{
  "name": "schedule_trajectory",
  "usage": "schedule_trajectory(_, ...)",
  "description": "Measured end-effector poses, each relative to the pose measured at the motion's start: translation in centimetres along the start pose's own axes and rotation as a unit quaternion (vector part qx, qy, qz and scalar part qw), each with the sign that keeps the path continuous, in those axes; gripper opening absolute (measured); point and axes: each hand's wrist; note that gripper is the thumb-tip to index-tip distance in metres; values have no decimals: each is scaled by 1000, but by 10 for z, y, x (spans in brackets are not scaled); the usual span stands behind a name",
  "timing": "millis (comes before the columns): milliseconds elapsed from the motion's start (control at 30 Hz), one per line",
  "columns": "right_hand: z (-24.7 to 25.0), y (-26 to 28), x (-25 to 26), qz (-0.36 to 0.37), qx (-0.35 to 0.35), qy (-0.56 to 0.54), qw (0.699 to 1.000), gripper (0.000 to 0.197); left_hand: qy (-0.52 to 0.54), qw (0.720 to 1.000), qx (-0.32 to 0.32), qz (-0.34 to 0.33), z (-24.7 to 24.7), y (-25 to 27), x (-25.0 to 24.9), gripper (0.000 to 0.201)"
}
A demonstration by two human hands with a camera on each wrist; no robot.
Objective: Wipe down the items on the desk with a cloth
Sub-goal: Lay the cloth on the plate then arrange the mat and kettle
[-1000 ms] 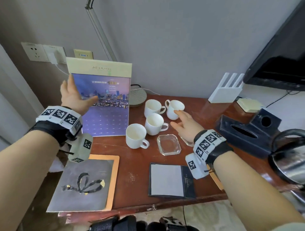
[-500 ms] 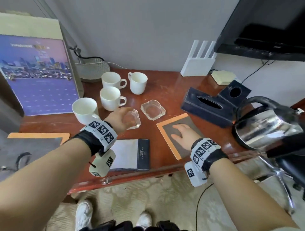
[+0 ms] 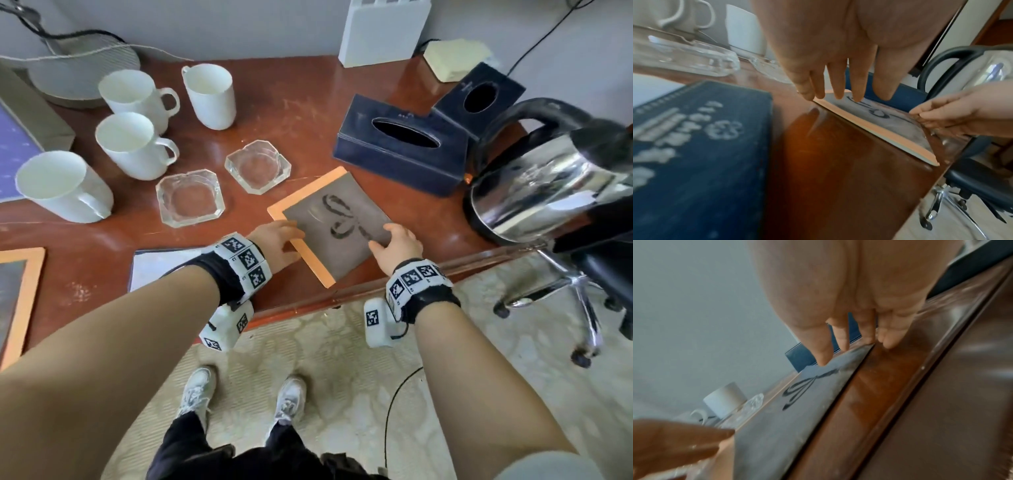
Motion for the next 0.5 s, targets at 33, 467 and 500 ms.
schedule_trajectory(33, 3, -3, -1, -7, -7, -16, 1000, 52, -11, 1000, 11, -2, -4, -3, -2, 46)
schedule_trajectory(467, 18, 5, -16, -17, 79, -254, 964, 11, -4, 999, 11, 51, -7, -7, -16, 56)
schedule_trajectory(500, 19, 7, -14, -17, 79, -290, 954, 13, 3, 999, 7, 46, -6, -5, -17, 61)
Point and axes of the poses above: each hand's wrist, its own y-axis away from the middle knuckle, its own z-axis out of the back of the hand, x = y × z, and after that the axes turned 1 degree about -y, right-handed
